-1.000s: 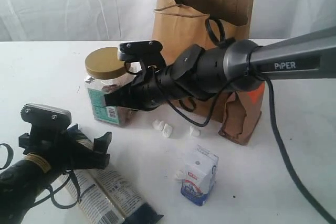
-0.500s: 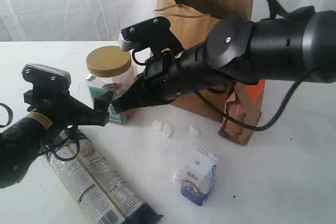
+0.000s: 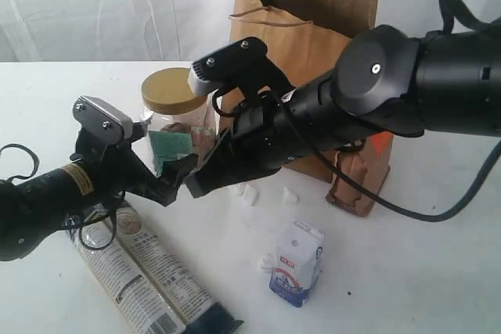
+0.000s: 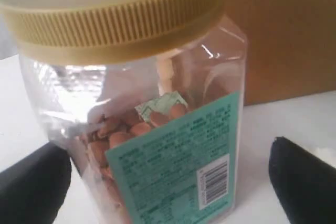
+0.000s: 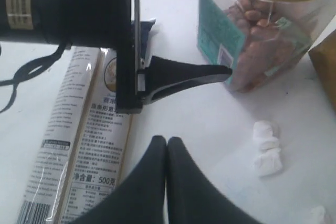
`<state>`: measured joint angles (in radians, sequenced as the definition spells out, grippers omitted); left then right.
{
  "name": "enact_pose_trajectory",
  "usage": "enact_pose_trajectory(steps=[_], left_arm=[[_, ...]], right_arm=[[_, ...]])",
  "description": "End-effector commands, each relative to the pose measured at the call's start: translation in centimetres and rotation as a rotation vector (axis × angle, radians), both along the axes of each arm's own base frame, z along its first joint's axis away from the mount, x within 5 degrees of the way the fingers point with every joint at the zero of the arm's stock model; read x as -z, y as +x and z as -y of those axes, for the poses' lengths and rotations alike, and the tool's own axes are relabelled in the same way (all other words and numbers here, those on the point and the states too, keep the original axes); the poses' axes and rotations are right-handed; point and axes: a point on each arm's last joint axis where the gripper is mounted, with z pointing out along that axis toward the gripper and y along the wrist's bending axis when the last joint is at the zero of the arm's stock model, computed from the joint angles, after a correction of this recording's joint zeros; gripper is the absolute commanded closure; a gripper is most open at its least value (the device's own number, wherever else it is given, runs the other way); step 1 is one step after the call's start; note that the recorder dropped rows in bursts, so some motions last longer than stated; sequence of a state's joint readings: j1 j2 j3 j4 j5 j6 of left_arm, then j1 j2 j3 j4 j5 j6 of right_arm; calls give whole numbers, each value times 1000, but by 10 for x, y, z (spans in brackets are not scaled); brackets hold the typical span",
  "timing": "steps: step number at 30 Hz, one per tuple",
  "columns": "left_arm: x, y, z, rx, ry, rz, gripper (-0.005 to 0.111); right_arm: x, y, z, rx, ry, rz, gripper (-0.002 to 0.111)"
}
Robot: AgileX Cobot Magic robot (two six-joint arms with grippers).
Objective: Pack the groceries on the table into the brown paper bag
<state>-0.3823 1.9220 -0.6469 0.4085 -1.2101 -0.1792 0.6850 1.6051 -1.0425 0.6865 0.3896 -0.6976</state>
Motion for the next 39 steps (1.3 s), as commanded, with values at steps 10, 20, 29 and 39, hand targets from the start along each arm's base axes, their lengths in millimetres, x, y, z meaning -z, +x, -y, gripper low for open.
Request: enact_pose_trajectory(steps=[10,20,29,39], left_arm=[[9,21,6,-15,19,-33,2],[10,28,2,-127,-27,-111,2],[5,42,2,-190,-18,-144,2],[2,57,-1,-311,-39,-228,2]], right_arm=[[4,-5,3,-19,-23,-22,108],[-7,15,5,149,62,155,108],[-6,13,4,137,57,139,108],[-4,10,4,113,43,106,108]])
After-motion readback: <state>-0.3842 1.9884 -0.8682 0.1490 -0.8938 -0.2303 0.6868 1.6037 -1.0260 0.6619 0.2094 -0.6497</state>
